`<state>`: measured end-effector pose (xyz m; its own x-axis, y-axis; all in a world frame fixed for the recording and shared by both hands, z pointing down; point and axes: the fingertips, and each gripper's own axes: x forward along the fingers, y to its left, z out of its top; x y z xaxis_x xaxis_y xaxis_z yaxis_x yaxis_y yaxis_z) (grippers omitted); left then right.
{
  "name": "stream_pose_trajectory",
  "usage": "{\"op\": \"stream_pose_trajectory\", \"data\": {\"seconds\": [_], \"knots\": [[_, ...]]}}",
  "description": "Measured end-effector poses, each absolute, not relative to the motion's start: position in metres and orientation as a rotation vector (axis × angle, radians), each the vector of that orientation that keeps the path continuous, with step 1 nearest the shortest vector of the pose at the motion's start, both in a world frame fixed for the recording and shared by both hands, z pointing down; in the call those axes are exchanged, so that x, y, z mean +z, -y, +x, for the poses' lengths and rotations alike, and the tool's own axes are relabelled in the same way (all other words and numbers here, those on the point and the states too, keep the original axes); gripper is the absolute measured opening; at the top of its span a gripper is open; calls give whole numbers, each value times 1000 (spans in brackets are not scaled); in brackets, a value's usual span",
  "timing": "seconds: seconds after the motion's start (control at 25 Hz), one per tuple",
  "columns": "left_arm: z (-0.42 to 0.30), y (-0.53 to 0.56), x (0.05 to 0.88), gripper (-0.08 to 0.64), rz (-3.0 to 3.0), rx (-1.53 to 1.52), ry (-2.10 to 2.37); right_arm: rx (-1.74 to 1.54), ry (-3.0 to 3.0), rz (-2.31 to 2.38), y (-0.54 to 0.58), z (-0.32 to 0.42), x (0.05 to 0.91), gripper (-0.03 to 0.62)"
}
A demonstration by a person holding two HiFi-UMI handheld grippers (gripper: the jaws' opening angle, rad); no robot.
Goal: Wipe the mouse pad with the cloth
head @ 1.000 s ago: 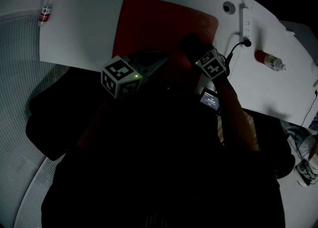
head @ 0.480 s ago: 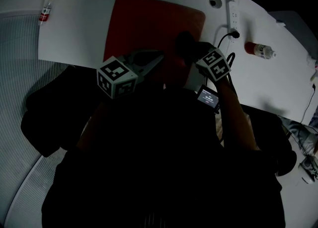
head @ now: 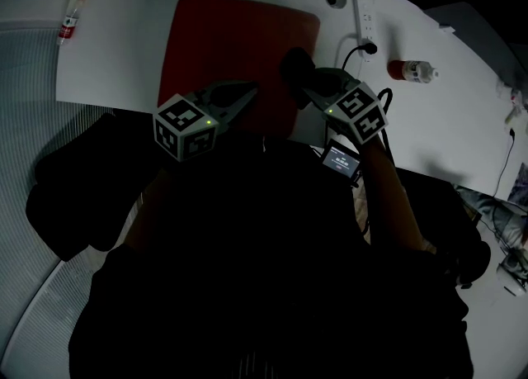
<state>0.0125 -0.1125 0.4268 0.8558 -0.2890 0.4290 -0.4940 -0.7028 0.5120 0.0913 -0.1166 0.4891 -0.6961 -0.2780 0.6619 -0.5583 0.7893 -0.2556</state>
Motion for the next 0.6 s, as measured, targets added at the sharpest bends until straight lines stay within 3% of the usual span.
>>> {"op": "stream_pose_trajectory", "data": {"seconds": [0.6], "knots": [[-54,170,494,6,2397,811,693,582,2242,522,150,72,538,84]]}}
